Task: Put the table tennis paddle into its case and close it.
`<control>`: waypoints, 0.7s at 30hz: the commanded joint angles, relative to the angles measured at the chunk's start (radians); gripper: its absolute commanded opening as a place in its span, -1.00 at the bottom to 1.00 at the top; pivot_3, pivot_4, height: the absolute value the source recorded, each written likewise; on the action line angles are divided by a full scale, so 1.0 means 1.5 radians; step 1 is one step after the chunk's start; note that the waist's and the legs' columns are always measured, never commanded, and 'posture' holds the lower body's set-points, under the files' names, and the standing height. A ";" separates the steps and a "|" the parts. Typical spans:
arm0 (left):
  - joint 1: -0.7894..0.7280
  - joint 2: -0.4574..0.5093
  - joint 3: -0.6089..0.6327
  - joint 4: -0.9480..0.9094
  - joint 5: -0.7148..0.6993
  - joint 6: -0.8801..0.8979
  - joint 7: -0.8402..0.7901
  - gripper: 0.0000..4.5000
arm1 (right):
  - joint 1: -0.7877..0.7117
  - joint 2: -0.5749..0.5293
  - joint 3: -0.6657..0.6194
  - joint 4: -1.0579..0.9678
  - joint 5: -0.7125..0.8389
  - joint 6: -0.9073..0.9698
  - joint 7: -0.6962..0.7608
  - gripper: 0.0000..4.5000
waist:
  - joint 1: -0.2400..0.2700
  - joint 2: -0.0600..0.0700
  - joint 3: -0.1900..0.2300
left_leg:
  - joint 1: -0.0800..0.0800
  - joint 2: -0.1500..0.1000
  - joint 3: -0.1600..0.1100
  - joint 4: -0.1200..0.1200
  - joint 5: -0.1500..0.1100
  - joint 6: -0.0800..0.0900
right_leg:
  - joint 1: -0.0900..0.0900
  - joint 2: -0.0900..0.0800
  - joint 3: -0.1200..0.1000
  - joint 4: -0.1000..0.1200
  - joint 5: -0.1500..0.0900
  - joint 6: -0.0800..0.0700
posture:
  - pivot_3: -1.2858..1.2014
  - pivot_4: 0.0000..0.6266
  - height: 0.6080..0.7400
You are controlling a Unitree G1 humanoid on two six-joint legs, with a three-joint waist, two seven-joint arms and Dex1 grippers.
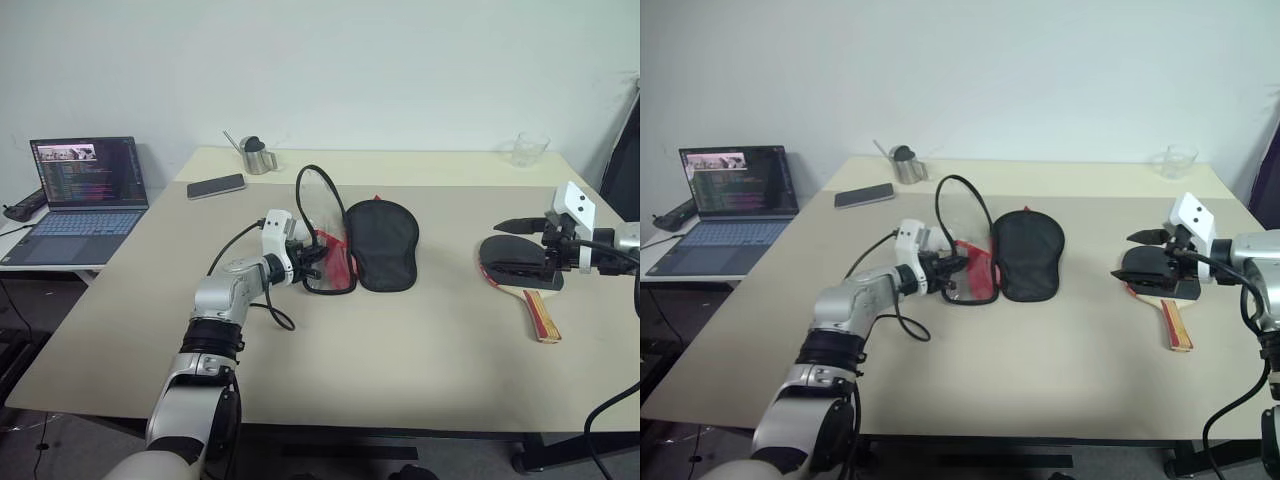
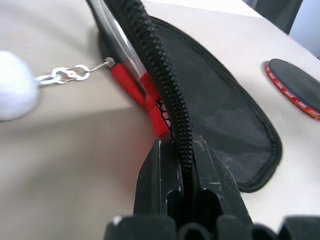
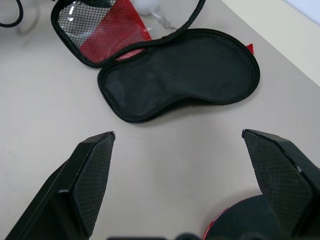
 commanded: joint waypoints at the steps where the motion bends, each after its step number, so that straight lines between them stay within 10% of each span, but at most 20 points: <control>1: -0.038 0.019 -0.019 0.062 0.050 -0.045 0.023 -0.99 | -0.014 0.000 -0.004 -0.005 0.001 -0.009 0.000 1.00 | 0.000 0.000 0.000 | 0.000 0.000 0.000 0.000 0.000 0.000 | 0.000 0.000 0.000 0.000 0.000 0.000 | 0.03 -0.52 1.00; 6: -0.074 -0.002 -0.022 0.140 0.079 -0.064 0.065 -0.99 | -0.012 0.005 -0.002 -0.007 0.001 -0.008 -0.001 1.00 | 0.001 0.000 0.000 | 0.000 0.000 0.000 0.000 0.000 0.000 | 0.000 0.000 0.000 0.000 0.000 0.000 | 0.03 -0.52 1.00; 19: -0.014 0.067 -0.027 0.030 0.087 -0.059 0.031 0.84 | 0.016 0.001 -0.007 -0.031 -0.003 0.024 -0.029 1.00 | -0.001 0.000 0.000 | 0.000 0.000 0.000 0.000 0.000 0.000 | 0.000 0.000 0.000 0.000 0.000 0.000 | 0.03 -0.52 1.00; 21: 0.019 0.118 -0.056 -0.028 0.095 -0.075 -0.039 0.84 | 0.017 0.007 -0.005 -0.031 -0.026 0.044 -0.083 1.00 | -0.004 0.000 0.000 | 0.000 0.000 0.000 0.000 0.000 0.000 | -0.001 0.000 0.000 0.000 0.000 0.000 | 0.03 -0.52 1.00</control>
